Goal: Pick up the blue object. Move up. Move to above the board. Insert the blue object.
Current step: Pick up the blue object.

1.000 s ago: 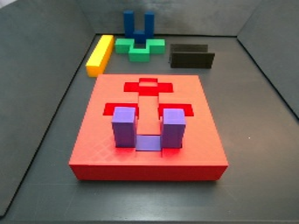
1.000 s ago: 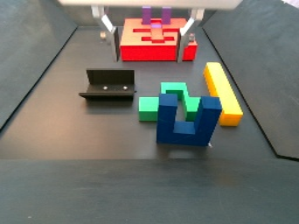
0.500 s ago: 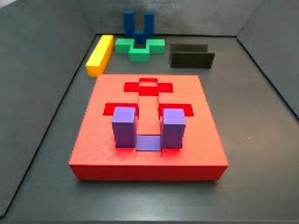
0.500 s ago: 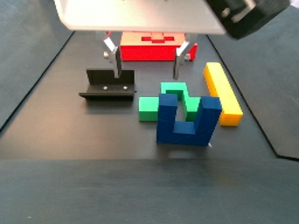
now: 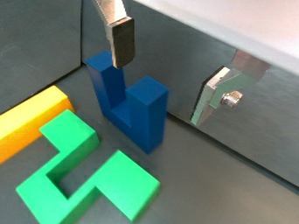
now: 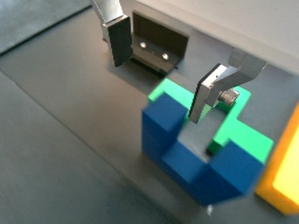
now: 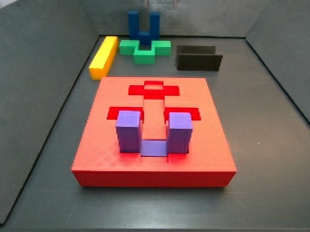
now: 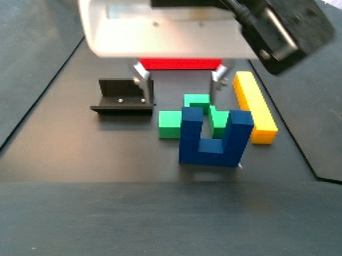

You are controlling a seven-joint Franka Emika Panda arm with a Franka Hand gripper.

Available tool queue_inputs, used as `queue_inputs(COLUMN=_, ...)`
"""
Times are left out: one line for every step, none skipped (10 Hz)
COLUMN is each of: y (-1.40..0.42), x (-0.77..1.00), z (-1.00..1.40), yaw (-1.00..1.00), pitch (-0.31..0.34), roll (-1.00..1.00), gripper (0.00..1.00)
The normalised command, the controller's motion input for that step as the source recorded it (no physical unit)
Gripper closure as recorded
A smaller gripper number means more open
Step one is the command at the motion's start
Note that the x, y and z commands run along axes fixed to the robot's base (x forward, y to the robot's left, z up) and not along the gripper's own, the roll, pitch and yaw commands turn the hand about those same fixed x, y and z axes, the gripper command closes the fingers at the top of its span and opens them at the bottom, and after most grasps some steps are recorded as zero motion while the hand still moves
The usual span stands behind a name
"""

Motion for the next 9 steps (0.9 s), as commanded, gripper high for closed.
queue_inputs(y=0.19, x=-0.13, z=-0.21, yaw=-0.04, pitch=0.0, roll=0.04, gripper=0.0)
queue_inputs(y=0.19, x=0.0, z=-0.16, yaw=0.0, pitch=0.0, roll=0.03, gripper=0.0)
queue_inputs(y=0.11, x=0.06, z=-0.11, yaw=0.0, pitch=0.0, roll=0.01, gripper=0.0)
queue_inputs(y=0.09, x=0.07, z=-0.14, yaw=0.0, pitch=0.0, roll=0.02, gripper=0.0)
queue_inputs(y=0.0, x=0.01, z=-0.33, yaw=0.0, pitch=0.0, roll=0.11, gripper=0.0)
queue_inputs(y=0.0, x=0.0, z=-0.4, yaw=0.0, pitch=0.0, roll=0.12, gripper=0.0)
queue_inputs(y=0.0, x=0.0, z=-0.41, yaw=0.0, pitch=0.0, roll=0.12, gripper=0.0)
queue_inputs(y=0.0, x=0.0, z=-0.36, yaw=0.0, pitch=0.0, roll=0.12, gripper=0.0)
queue_inputs(y=0.0, x=0.0, z=-0.33, yaw=0.0, pitch=0.0, roll=0.12, gripper=0.0)
